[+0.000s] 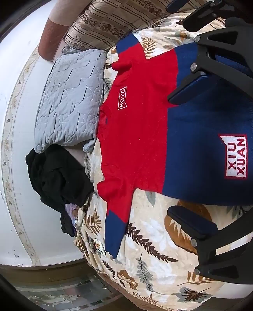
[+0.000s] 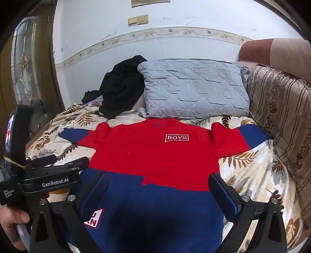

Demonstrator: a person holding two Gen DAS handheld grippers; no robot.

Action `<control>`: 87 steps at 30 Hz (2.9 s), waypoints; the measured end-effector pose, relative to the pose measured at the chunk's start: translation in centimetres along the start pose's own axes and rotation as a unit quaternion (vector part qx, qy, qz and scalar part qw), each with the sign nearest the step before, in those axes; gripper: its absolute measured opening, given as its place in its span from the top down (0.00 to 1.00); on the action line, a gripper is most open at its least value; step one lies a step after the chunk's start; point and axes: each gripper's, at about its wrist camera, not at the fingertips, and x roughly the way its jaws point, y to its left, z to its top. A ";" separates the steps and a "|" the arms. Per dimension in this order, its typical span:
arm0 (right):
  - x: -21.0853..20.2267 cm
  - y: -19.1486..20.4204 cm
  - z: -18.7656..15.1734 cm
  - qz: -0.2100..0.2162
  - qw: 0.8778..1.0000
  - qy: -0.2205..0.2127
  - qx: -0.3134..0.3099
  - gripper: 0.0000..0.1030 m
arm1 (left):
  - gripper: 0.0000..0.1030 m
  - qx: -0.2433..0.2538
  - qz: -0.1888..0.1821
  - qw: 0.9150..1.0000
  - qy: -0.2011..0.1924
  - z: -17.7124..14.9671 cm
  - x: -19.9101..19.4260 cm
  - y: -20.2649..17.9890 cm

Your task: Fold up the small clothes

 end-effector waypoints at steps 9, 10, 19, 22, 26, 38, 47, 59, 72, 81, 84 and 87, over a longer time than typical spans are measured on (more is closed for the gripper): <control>-0.1 -0.1 0.2 0.001 1.000 -0.003 0.000 0.00 | 0.00 0.000 0.000 1.000 -0.001 0.0 -0.1 0.0; 0.1 -1.0 0.4 0.004 1.000 -0.004 0.000 0.00 | 0.00 0.000 -0.001 1.000 -0.001 0.0 -0.1 0.0; 0.1 -0.2 0.1 0.002 1.000 -0.002 0.001 0.00 | 0.00 0.000 -0.001 1.000 -0.001 0.0 -0.1 0.0; 0.1 -0.3 0.2 0.001 1.000 -0.002 0.000 0.00 | 0.00 0.000 -0.001 1.000 -0.002 0.0 -0.2 -0.1; 0.1 0.0 0.2 -0.001 1.000 -0.002 0.001 0.00 | 0.00 0.000 -0.002 1.000 -0.001 0.0 -0.2 -0.1; 0.2 -0.1 0.2 -0.003 1.000 -0.002 -0.003 0.00 | 0.00 0.001 -0.002 1.000 -0.002 0.1 -0.3 -0.3; 0.1 -0.1 0.4 -0.009 1.000 -0.005 -0.013 0.00 | 0.00 0.002 -0.002 1.000 -0.002 0.2 -0.4 -0.3; 0.1 0.1 0.6 -0.016 1.000 -0.001 -0.024 0.00 | 0.00 0.001 -0.003 1.000 -0.003 0.1 -0.4 -0.3; 0.7 -0.5 0.8 0.002 1.000 0.003 0.010 0.00 | 0.00 -0.005 -0.008 1.000 0.003 0.4 0.2 0.0; 5.6 -12.6 0.1 0.040 0.989 0.050 0.136 0.00 | 0.00 -0.118 0.081 0.989 0.041 1.8 8.0 12.7; 8.9 -21.6 0.5 0.041 0.966 0.057 0.249 0.00 | 0.00 -0.153 0.123 0.979 0.058 2.0 10.8 17.3; 12.0 -29.7 1.2 0.065 0.928 0.053 0.362 0.08 | 0.00 -0.193 0.152 0.968 0.046 2.0 12.1 21.3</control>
